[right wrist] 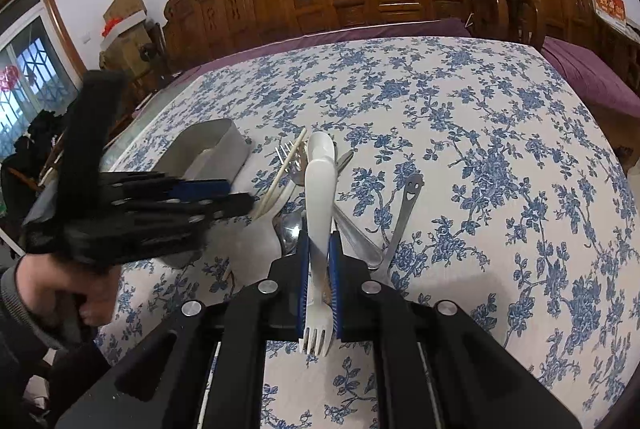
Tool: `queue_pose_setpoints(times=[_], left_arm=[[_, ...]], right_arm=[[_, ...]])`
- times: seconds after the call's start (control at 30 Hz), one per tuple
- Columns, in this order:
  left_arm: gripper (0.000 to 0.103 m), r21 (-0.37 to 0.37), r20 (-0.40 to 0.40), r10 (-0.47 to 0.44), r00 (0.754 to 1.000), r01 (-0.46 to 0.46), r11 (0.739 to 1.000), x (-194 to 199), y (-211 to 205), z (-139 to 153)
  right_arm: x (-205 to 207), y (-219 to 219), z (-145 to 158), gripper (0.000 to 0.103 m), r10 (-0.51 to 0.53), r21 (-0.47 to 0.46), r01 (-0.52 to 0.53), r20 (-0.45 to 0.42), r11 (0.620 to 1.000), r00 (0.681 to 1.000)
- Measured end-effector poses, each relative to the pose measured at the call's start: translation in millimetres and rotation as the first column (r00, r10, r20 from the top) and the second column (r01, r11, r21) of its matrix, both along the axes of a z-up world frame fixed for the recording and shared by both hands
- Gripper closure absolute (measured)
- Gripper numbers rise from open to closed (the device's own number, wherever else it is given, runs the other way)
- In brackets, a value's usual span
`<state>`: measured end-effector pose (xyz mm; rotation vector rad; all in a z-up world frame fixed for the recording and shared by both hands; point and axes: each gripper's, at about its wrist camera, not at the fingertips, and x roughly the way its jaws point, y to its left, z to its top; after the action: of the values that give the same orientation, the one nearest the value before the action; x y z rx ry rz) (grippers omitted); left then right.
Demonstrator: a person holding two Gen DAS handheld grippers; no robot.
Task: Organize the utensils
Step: 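Grasp another bamboo chopstick with the left tool while the right tool lifts the white fork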
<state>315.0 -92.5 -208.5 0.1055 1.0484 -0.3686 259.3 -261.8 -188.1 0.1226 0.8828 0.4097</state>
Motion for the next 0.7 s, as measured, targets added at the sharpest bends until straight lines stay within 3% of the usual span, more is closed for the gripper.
queue_pose_setpoints(times=[0.2,0.3,0.43,0.5,0.67,0.7], left_arm=[[0.075,0.032,-0.059,0.046,0.997,-0.045,0.998,18,1,-17],[0.078,0.008,-0.1,0.063,0.993,-0.063,0.998,24,3,-25],[0.079,0.0,-0.116,0.074,0.99,-0.075,0.997,28,3,-27],[0.085,-0.003,-0.123,0.075,0.99,-0.076,0.997,29,1,-28],[0.086,-0.002,-0.124,0.082,0.989,-0.083,0.997,29,3,-30],[0.091,-0.007,-0.126,0.087,0.988,-0.089,0.996,29,5,-31]], right_arm=[[-5,2,4,0.092,0.013,0.004,-0.013,0.011,1.0,1.0],[-6,2,4,0.092,0.014,0.004,-0.014,0.012,1.0,1.0],[-6,3,4,0.092,0.015,-0.001,-0.015,0.012,1.0,1.0],[-8,5,5,0.092,0.018,-0.006,-0.018,0.012,1.0,1.0],[-10,10,7,0.092,0.027,-0.01,-0.027,0.014,1.0,1.0],[-11,11,8,0.092,0.028,-0.009,-0.028,0.015,1.0,0.999]])
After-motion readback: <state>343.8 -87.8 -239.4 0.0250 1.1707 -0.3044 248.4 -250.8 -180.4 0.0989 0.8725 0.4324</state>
